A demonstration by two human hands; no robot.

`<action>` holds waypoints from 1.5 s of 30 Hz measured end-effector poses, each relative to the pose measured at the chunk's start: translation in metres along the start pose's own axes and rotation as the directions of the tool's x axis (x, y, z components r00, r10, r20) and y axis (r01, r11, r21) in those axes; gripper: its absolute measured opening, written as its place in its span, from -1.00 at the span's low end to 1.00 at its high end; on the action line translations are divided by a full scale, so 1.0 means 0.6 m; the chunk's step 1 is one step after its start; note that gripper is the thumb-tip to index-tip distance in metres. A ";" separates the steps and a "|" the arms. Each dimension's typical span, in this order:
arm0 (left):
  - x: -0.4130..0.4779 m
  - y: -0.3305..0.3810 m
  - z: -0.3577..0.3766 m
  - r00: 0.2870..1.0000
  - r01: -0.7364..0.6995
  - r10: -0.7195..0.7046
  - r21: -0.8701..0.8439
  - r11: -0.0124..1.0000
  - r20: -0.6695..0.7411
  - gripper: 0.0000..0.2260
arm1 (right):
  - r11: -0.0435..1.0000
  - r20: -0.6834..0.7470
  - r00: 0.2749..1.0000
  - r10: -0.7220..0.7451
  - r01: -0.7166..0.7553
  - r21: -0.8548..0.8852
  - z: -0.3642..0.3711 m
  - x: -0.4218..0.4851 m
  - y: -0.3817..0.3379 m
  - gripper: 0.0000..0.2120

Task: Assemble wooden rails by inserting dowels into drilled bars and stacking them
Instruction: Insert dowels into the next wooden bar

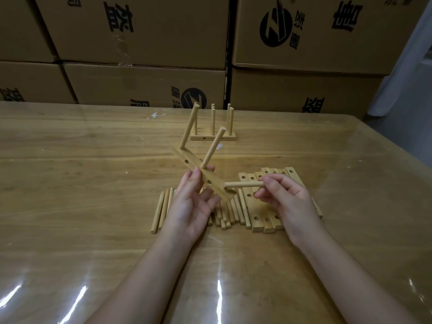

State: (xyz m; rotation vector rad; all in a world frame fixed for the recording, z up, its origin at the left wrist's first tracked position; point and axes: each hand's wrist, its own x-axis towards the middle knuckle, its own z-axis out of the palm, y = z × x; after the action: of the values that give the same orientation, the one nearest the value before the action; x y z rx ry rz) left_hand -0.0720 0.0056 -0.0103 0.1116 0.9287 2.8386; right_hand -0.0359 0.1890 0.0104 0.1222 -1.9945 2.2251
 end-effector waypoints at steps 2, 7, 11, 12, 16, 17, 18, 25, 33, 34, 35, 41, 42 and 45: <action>0.000 0.000 0.000 1.000 0.007 -0.007 -0.008 1.000 -0.006 -0.86 | 1.000 -0.005 1.000 0.007 -0.007 0.000 0.000 0.000 0.000 -0.73; 0.002 -0.001 -0.003 1.000 -0.001 0.000 -0.017 1.000 -0.008 -0.89 | 1.000 -0.015 1.000 0.025 -0.025 0.000 -0.002 0.001 0.000 -0.75; 0.001 -0.001 -0.003 1.000 -0.005 0.005 0.007 1.000 -0.003 -0.88 | 1.000 -0.002 1.000 0.029 -0.029 0.004 -0.004 0.003 0.002 -0.83; 0.001 0.000 -0.002 1.000 -0.004 0.004 0.012 1.000 -0.001 -0.88 | 0.999 0.003 1.000 0.030 -0.030 0.013 -0.005 0.003 0.003 -0.83; 0.000 -0.001 0.000 1.000 0.004 -0.004 0.029 1.000 0.003 -0.84 | 0.996 0.047 0.998 0.029 -0.033 0.077 -0.007 0.002 0.002 -0.81; 0.000 -0.001 0.001 1.000 0.007 -0.007 0.037 0.999 0.004 -0.83 | 0.994 0.061 0.998 0.032 -0.039 0.105 -0.007 0.002 0.002 -0.80; 0.000 -0.001 0.001 1.000 0.010 -0.010 0.047 0.999 0.005 -0.81 | 0.991 0.072 0.997 0.035 -0.044 0.127 -0.007 0.003 0.001 -0.78; 0.000 -0.002 -0.001 1.000 0.016 -0.018 0.084 0.996 0.023 -0.78 | 0.995 0.074 0.997 0.026 -0.033 0.089 -0.004 0.001 -0.004 -0.80; 0.001 -0.003 -0.002 0.999 0.028 -0.032 0.110 0.993 0.035 -0.80 | 0.994 -0.024 0.995 -0.098 0.099 0.041 0.006 -0.003 -0.009 -0.80; 0.001 -0.004 -0.002 0.999 0.029 -0.033 0.114 0.993 0.038 -0.78 | 0.982 -0.042 0.986 -0.164 0.159 -0.105 0.005 -0.004 -0.010 -0.78; 0.000 -0.003 -0.003 0.999 0.028 -0.033 0.117 0.993 0.041 -0.76 | 0.946 -0.013 0.975 -0.222 0.212 -0.243 0.006 -0.005 -0.010 -0.76; -0.001 -0.003 -0.005 0.999 0.010 -0.012 0.075 0.997 0.038 -0.84 | 0.819 0.168 0.948 -0.272 0.320 -0.476 0.011 -0.007 -0.002 -0.81; 0.000 -0.003 -0.005 0.999 0.007 -0.009 0.064 0.998 0.031 -0.85 | 0.789 0.177 0.945 -0.277 0.328 -0.520 0.010 -0.007 0.000 -0.79; 0.001 -0.004 -0.005 0.999 0.003 -0.005 0.072 0.997 0.035 -0.87 | 0.681 0.197 0.936 -0.291 0.348 -0.645 0.010 -0.005 0.005 -0.74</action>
State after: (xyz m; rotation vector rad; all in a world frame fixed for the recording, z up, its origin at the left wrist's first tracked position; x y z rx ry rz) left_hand -0.0728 0.0058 -0.0138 0.1677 1.0221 2.7906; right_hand -0.0338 0.1824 0.0075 0.4368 -2.4535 1.1983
